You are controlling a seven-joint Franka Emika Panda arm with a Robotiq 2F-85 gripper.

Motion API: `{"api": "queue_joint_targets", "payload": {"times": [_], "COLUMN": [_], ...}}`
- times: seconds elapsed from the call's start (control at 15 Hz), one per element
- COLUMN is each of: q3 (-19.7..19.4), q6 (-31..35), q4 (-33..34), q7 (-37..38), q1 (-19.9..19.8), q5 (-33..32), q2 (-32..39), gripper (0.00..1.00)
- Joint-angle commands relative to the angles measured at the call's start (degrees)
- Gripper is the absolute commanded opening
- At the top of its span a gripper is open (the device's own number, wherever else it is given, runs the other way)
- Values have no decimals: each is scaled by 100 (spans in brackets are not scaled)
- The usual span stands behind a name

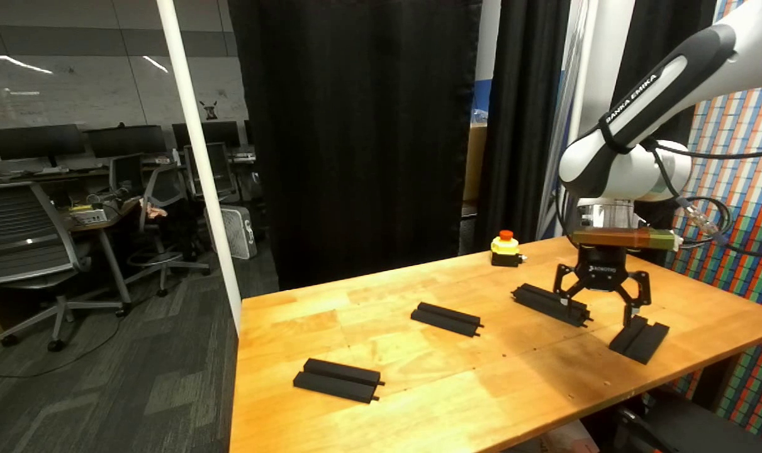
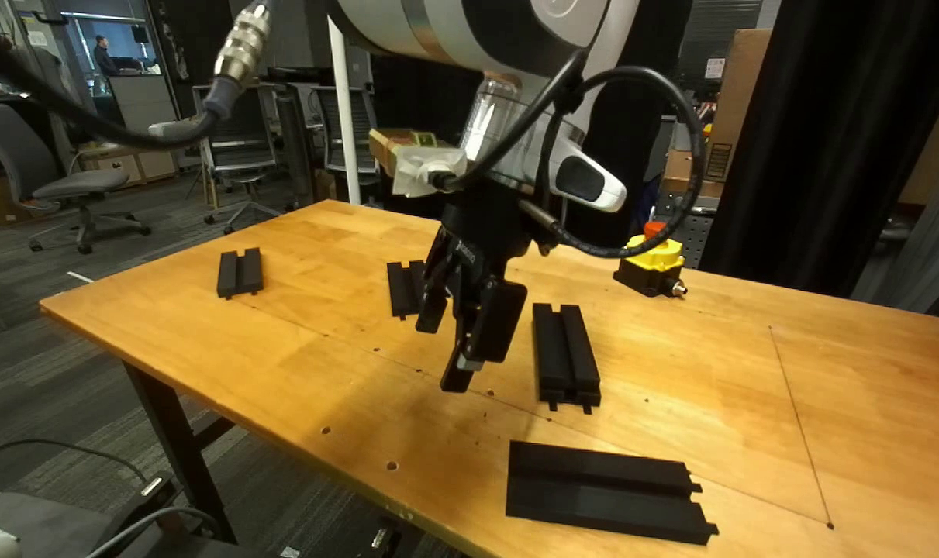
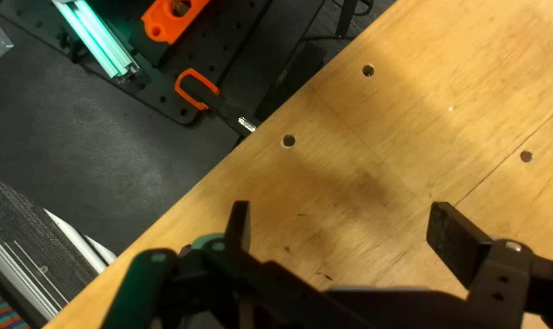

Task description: Stack the black pieces together

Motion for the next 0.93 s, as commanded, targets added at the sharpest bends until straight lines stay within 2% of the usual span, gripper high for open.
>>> {"api": "queue_joint_targets", "payload": {"times": [0.0,0.4,0.67,0.87], "q3": [-92,-55,-78,-143], "q6": [587,1727,1805,1743], "q4": [-508,-858,-750,-751], "q7": [592,1658,2055,2023], "q1": [-217,-574,-721,-801], "q5": [118,-176,-535,-769], "q2": [-469,-495,-272,-227], "gripper": [100,100,100,100]}}
